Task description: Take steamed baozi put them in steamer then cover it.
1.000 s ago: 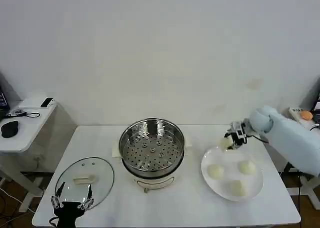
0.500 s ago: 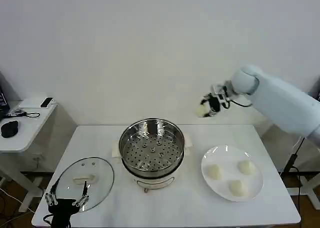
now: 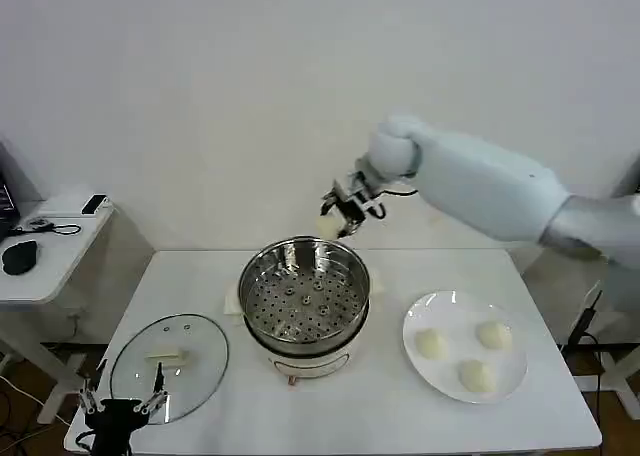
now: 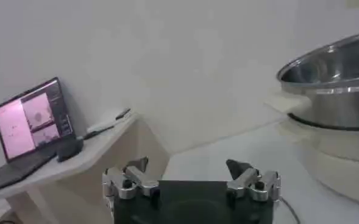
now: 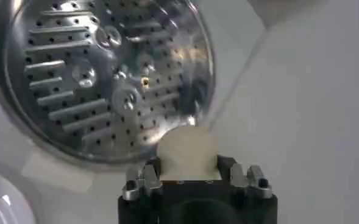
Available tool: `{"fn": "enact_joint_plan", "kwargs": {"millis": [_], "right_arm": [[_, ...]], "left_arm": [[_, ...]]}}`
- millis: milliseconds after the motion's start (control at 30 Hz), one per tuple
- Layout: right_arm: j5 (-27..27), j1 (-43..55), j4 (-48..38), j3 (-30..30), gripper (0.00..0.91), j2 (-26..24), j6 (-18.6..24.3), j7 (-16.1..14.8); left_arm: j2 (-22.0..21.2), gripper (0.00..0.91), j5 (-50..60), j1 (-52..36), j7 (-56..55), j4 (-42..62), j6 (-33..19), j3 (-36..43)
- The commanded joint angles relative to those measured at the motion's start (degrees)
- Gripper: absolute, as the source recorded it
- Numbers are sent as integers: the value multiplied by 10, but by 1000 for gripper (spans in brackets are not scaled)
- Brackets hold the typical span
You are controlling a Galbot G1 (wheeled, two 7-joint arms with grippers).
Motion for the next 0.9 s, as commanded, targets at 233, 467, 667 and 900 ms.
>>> {"fn": "enact_joint_plan", "kwargs": {"millis": [233, 467, 667, 900], "right_arm": [[-118, -40, -47, -37, 625, 60, 123, 26], [-137, -62, -73, -32, 625, 71, 154, 50], [-153, -77, -105, -17, 625, 86, 163, 64], [-164, -83, -143, -4, 625, 109, 175, 75]], "left_arm": [[-1, 907, -2, 3, -1, 3, 0, -13], [-3, 907, -3, 5, -1, 5, -1, -16], [-6, 907, -1, 3, -2, 6, -1, -15], [-5, 907, -1, 4, -2, 7, -1, -18]]}}
